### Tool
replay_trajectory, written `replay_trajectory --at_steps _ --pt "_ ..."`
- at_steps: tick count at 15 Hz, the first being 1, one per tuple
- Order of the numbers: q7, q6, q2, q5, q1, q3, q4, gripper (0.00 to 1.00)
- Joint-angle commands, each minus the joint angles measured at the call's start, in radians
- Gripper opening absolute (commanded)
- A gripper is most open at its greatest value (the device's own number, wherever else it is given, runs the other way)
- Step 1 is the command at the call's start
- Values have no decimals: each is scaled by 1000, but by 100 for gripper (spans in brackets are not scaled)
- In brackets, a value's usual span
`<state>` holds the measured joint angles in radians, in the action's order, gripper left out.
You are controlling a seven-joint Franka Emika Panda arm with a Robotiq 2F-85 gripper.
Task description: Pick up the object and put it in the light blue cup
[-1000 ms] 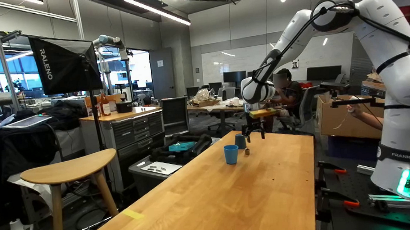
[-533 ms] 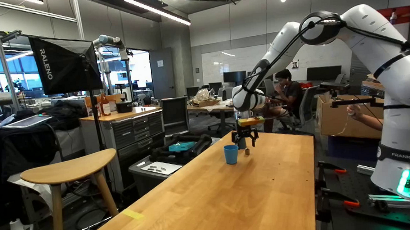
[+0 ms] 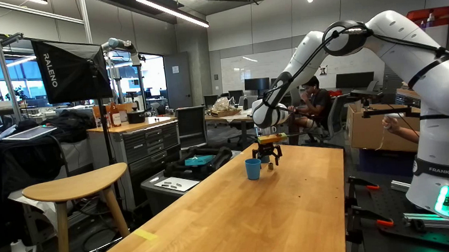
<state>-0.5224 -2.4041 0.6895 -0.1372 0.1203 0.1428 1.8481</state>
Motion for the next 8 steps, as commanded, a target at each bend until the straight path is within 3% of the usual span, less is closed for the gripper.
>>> replay_trajectory --at_steps 1,6,8 --pt "-43 -17 42 -12 -38 38 -45 100" --pt "-94 -38 39 -3 -56 54 -31 100" --pt "-50 -23 17 -15 -36 32 -8 100"
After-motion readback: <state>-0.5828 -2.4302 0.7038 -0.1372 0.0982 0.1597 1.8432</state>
